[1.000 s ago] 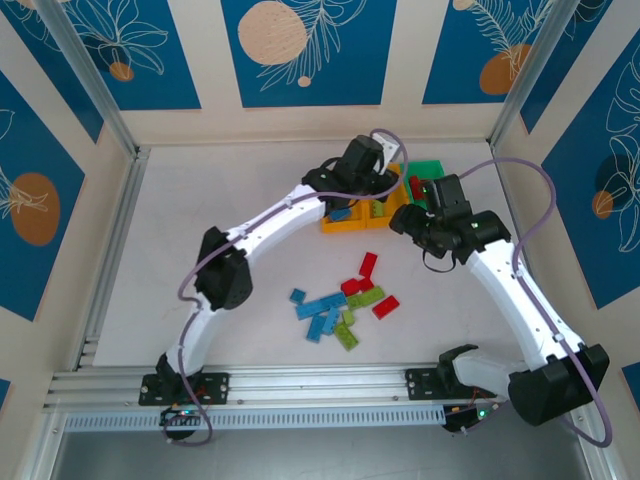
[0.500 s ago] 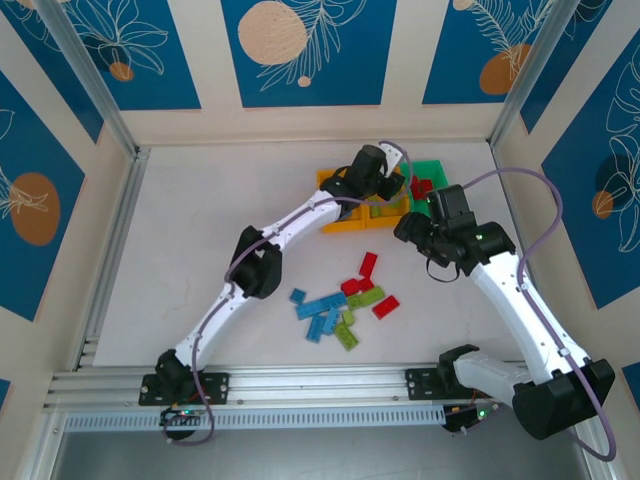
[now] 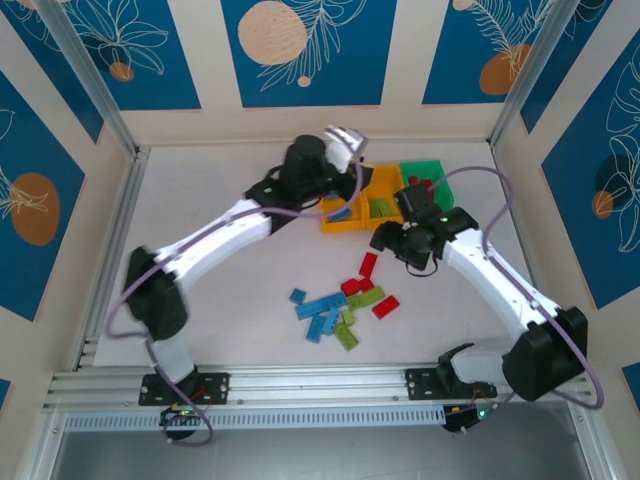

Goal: Sort the legos into containers by color

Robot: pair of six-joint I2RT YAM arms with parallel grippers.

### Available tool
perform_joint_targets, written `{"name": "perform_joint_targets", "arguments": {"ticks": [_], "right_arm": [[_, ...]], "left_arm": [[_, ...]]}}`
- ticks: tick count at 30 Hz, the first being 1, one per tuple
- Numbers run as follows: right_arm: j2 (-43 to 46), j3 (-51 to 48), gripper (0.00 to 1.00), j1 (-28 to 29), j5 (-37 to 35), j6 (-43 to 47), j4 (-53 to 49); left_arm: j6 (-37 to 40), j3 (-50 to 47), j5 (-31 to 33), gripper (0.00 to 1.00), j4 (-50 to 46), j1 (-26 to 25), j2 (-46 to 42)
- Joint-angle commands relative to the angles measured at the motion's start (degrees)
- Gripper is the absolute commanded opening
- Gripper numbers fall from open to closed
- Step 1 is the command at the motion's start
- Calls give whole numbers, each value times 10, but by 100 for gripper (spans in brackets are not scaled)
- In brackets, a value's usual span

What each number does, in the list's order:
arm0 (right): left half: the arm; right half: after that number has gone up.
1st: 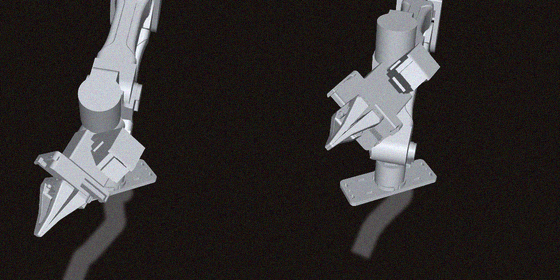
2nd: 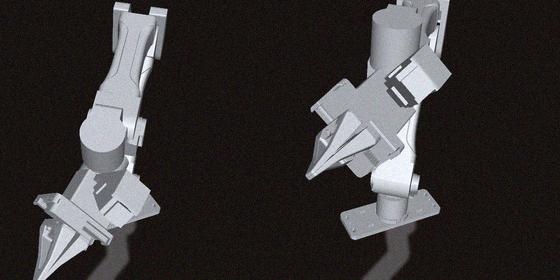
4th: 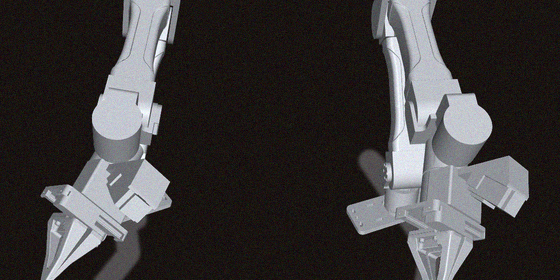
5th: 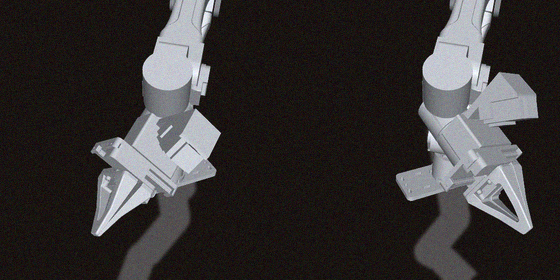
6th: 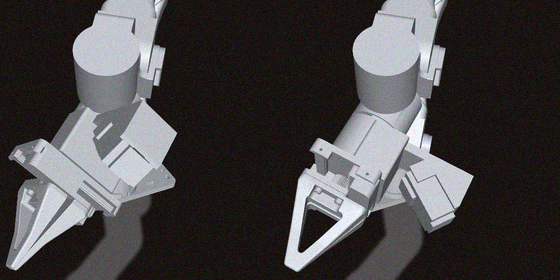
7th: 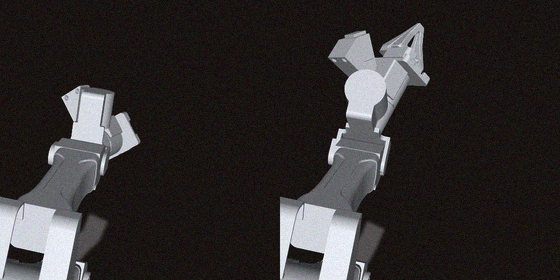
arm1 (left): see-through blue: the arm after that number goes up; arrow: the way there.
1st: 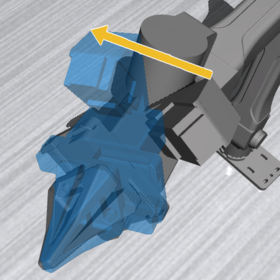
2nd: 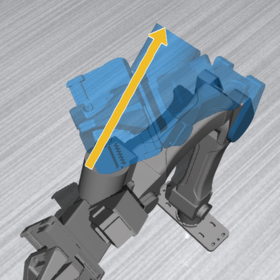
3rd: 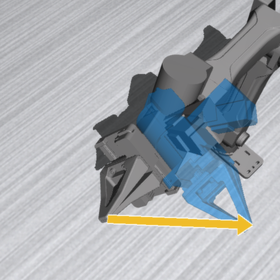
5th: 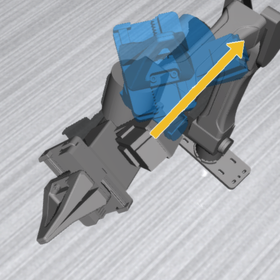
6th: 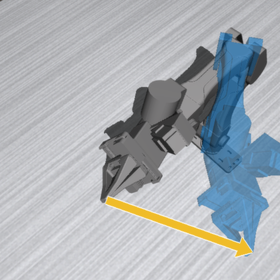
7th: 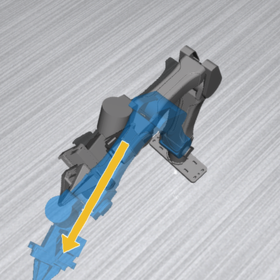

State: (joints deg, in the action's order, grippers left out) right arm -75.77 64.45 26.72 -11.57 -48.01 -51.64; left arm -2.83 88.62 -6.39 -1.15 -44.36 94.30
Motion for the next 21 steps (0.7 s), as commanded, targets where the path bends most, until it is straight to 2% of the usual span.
{"name": "perform_joint_targets", "arguments": {"ticks": [1, 6, 11, 13, 18, 21], "right_arm": [[-43, 31, 77, 52, 40, 21, 13], [-151, 95, 76, 153, 57, 75, 23], [-262, 174, 76, 244, 23, 179, 26], [-300, 191, 77, 271, -2, 240, 35], [-358, 202, 81, 287, -13, 336, 63], [-385, 204, 80, 288, -12, 368, 70]], "left_arm": [[71, -93, -18, 34, -47, 3, -123], [182, -205, 32, 37, -180, 3, -314], [330, -255, 0, 47, -357, 3, -436], [376, -276, -12, 58, -421, 3, -471], [391, -330, -17, 95, -487, 3, -538], [380, -347, -19, 100, -509, 3, -548]]}}
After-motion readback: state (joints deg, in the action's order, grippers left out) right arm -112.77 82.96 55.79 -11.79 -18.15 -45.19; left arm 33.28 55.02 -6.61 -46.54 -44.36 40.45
